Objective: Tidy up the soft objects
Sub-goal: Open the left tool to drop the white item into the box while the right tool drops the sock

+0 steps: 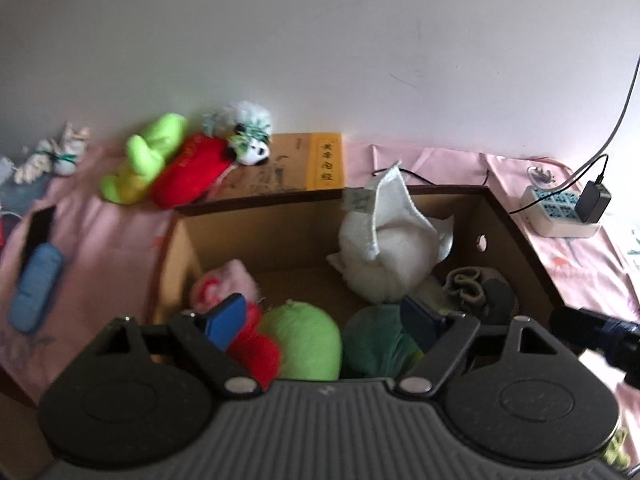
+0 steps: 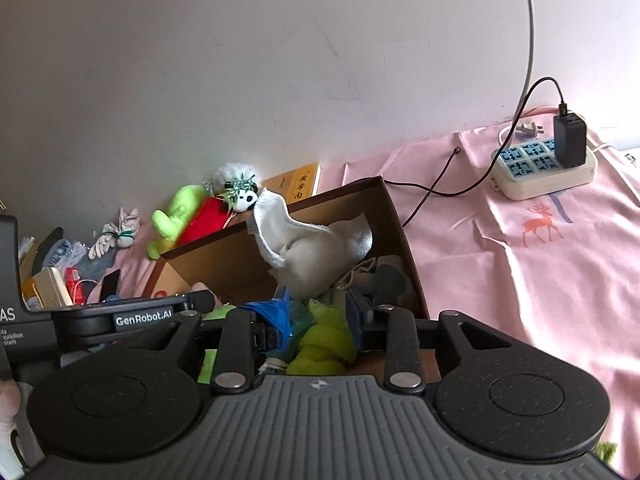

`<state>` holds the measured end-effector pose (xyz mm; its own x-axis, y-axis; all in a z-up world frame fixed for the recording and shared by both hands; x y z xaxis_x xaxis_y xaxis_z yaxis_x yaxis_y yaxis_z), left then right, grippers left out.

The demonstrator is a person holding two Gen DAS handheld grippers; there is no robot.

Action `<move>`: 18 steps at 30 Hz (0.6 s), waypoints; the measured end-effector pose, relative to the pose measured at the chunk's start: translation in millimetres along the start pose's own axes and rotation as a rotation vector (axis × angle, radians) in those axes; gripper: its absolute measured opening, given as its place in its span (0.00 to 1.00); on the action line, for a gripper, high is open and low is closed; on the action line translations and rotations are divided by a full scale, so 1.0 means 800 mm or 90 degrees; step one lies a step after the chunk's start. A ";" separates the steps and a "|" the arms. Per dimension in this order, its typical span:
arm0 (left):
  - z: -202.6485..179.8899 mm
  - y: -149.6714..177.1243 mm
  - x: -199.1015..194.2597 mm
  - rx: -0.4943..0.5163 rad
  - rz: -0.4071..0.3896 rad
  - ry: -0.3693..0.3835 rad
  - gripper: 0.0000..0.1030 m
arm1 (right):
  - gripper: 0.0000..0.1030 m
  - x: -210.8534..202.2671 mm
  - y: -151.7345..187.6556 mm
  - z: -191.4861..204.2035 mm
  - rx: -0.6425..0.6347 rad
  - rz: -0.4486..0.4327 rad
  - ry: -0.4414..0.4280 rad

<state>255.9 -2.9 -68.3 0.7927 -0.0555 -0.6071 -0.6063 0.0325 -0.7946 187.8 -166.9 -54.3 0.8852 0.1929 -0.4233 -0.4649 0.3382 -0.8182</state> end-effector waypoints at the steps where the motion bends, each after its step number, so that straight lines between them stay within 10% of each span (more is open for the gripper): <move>1: 0.000 0.002 -0.008 0.005 -0.001 -0.009 0.80 | 0.13 -0.003 0.002 0.000 0.003 0.000 -0.002; 18: -0.019 0.038 -0.087 0.044 0.003 -0.065 0.81 | 0.13 -0.067 0.028 -0.004 0.037 0.010 -0.046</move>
<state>181.6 -13.5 -49.9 0.7942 0.0468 -0.6059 -0.6072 0.1008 -0.7881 129.9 -172.9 -51.1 0.8751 0.2638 -0.4058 -0.4813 0.3866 -0.7867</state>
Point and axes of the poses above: each gripper's, at about its wrist camera, not at the fingertips, and x roughly the way its jaws point, z to its left, y to its underside, the point moved 7 cm from there along x, roughly the way its jaws point, and after that the axes turned 8 degrees about -z, right-handed, at the moved point
